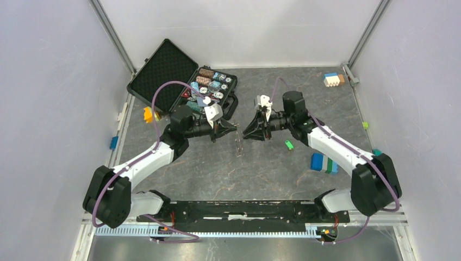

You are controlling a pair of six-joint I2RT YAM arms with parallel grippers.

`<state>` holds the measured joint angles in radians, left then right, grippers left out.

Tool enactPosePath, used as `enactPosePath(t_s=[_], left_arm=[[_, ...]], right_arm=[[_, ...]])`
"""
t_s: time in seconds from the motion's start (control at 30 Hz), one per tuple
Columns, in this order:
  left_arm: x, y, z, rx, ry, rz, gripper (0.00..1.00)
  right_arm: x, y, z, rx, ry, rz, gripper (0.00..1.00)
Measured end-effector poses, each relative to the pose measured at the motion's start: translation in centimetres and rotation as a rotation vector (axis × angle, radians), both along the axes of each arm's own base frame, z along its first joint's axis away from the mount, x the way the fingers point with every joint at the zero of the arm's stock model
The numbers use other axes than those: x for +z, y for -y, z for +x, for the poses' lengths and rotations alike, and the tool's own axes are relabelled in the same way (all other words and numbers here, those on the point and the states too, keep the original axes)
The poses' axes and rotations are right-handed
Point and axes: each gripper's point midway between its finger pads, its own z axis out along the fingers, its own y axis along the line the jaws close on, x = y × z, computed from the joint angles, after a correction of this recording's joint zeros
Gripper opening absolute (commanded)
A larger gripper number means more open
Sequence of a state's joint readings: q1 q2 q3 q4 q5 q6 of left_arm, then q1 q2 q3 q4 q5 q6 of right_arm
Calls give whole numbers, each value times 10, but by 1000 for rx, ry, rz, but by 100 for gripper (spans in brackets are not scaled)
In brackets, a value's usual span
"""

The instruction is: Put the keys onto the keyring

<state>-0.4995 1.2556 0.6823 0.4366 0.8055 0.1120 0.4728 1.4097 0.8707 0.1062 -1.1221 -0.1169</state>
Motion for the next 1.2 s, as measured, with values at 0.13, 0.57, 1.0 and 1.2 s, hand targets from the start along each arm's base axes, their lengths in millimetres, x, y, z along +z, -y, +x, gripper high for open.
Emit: enactPosePath(t_s=[0.13, 0.57, 1.0, 1.2], left_arm=[[2, 0, 2, 11, -28, 9, 2], [19, 5, -4, -34, -8, -48, 2], [14, 5, -6, -41, -12, -46, 2], [13, 5, -10, -61, -13, -46, 2]], right_arm=[[25, 5, 8, -23, 169, -33, 39], [-19, 15, -13, 59, 199, -147, 61], [-39, 8, -27, 139, 80, -138, 56], [-30, 7, -17, 119, 130, -160, 51]])
